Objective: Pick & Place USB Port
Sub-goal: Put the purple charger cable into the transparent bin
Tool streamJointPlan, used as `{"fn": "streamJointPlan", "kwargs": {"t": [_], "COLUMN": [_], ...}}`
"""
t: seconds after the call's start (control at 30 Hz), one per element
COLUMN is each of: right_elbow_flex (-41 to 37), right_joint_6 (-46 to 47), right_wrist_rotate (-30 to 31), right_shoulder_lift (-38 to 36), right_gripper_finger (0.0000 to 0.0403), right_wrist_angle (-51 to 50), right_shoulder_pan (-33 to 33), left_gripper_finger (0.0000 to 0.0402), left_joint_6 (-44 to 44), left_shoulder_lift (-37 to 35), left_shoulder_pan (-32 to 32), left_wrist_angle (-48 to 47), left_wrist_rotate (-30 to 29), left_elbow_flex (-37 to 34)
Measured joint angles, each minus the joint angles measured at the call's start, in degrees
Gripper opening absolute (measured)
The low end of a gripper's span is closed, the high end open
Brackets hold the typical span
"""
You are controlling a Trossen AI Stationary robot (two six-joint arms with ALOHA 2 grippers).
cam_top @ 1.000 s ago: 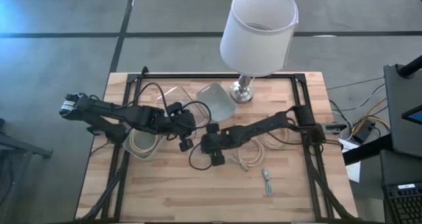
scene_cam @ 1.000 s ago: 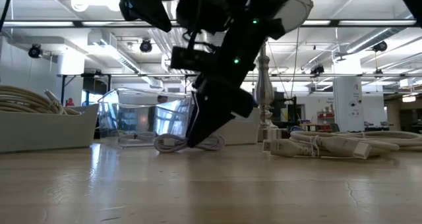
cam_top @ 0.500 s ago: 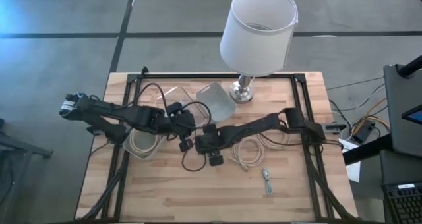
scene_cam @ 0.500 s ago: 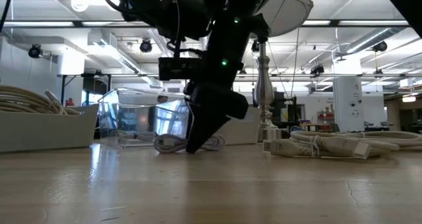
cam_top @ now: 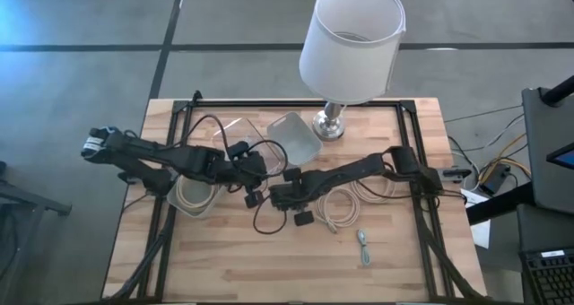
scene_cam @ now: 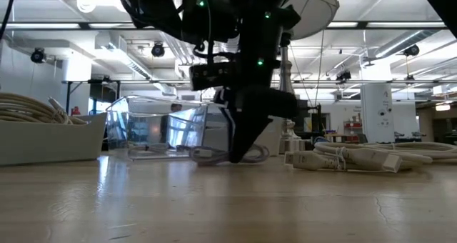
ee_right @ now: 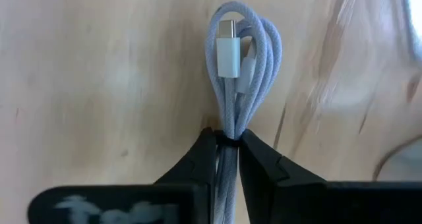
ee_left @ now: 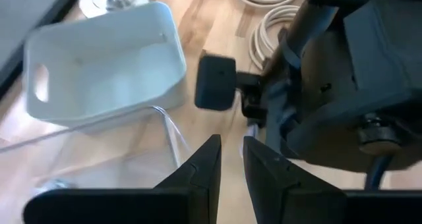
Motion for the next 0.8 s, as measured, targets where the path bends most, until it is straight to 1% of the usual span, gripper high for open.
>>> {"fn": "streamJointPlan", "kwargs": {"t": [0.07,0.17,0.23,0.4,0.47,0.57,0.7,0.8], "right_elbow_flex": [0.0,0.0,0.0,-0.2,-0.9,-3.2,-9.5,-17.1], "right_joint_6": [1.5,3.3,4.4,7.5,8.0,9.4,11.9,12.1], "right_wrist_rotate": [0.0,0.0,0.1,0.4,2.5,7.7,13.5,14.0], "right_shoulder_lift": [-0.3,-0.8,-1.4,-4.1,-6.1,-10.2,-17.3,-23.5], "right_gripper_finger": [0.0037,0.0039,0.004,0.0039,0.0041,0.0047,0.0049,0.005], "right_wrist_angle": [-1.8,-4.2,-5.8,-9.6,-9.6,-9.5,-6.7,0.1], "right_shoulder_pan": [0.0,0.2,0.4,1.4,2.1,3.2,4.1,3.7], "left_gripper_finger": [0.0067,0.0067,0.0067,0.0067,0.0067,0.0067,0.0067,0.0067], "left_joint_6": [-0.8,-0.7,-0.8,-0.8,-0.9,-1.4,-1.5,-1.2], "left_shoulder_lift": [0.0,0.6,1.0,1.2,1.2,1.2,1.2,1.2], "left_shoulder_pan": [-0.1,-0.2,-0.4,-0.5,-0.5,-0.5,-0.5,-0.5], "left_wrist_angle": [1.3,3.6,4.5,4.3,4.6,4.6,4.8,5.9], "left_wrist_rotate": [2.6,8.7,11.3,11.5,11.3,11.2,11.1,10.9], "left_elbow_flex": [-0.6,-1.5,-2.1,-3.3,-3.8,-4.0,-4.0,-4.0]}}
